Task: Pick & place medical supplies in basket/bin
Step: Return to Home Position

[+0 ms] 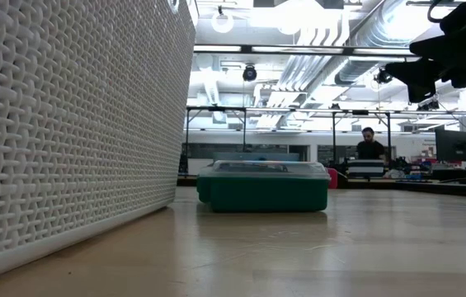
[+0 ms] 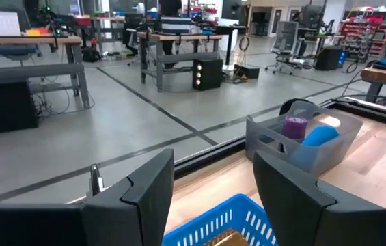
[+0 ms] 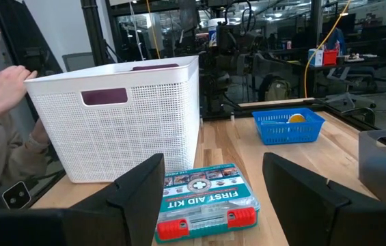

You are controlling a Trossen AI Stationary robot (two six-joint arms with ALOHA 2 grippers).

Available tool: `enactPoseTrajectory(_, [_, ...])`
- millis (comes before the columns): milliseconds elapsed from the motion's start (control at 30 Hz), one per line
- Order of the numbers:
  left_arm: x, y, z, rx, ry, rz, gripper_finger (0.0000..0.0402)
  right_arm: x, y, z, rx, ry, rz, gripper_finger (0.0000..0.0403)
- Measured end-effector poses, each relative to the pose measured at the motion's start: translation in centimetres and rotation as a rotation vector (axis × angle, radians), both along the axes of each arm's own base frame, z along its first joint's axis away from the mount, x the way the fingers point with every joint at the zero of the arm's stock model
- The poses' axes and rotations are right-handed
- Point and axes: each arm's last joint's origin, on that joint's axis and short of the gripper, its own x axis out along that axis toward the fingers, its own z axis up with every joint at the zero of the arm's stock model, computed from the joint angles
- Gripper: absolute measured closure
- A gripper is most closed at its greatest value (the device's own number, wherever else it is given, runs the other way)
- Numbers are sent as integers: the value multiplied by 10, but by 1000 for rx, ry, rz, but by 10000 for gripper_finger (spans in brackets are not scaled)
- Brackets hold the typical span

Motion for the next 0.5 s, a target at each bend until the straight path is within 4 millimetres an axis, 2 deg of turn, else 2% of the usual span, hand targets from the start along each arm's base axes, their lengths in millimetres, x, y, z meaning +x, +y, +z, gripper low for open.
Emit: enactPoseTrajectory(500, [4,3,-6,-103,-5,-5,208,0,0,0,0,0,0,167])
